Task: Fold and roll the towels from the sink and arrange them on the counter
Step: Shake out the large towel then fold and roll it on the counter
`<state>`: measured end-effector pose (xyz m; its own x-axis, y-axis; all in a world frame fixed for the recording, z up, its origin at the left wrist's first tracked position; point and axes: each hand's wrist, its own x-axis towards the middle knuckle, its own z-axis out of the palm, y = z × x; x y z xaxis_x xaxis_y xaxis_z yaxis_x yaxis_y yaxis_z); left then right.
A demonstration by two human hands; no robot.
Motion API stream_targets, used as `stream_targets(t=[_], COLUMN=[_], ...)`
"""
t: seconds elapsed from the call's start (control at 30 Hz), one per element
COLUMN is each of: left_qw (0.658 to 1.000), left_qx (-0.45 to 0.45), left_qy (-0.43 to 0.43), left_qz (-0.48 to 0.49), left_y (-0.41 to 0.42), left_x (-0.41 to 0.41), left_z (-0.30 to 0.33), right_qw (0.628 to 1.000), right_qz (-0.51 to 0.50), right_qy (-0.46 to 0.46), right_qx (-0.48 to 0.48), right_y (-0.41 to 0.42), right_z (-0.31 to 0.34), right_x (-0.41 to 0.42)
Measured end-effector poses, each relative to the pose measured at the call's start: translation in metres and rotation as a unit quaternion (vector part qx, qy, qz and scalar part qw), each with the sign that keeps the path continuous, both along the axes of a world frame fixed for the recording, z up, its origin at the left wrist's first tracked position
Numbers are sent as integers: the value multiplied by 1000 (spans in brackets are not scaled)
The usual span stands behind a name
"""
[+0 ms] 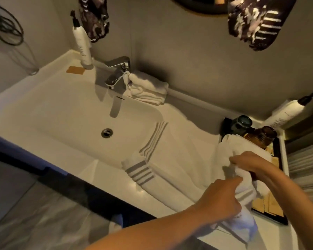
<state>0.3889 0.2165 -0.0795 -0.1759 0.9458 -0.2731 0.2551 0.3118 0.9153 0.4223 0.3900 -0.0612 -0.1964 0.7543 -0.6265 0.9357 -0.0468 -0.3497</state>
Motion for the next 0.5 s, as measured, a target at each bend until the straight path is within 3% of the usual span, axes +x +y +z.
stream_targets(t=[0.13, 0.23, 0.4, 0.47, 0.5], left_qw=[980, 959, 909, 919, 945], left_qx=[-71, -108, -146, -132, -121], left_qy=[-131, -168, -208, -177, -91], left_qz=[128, 199, 329, 328, 291], left_y=[-29, -51, -84, -100, -109], left_x=[-30, -65, -139, -160, -170], left_z=[-6, -20, -44, -58, -67], right_qw=[978, 964, 939, 926, 928], right_qz=[-125, -109, -98, -101, -81], right_qy=[158, 232, 329, 358, 356], right_qx=[50, 71, 16, -55, -76], right_y=[-2, -13, -36, -53, -62], right_z=[39, 40, 2, -19, -36], right_x=[-40, -85, -166, -190, -196])
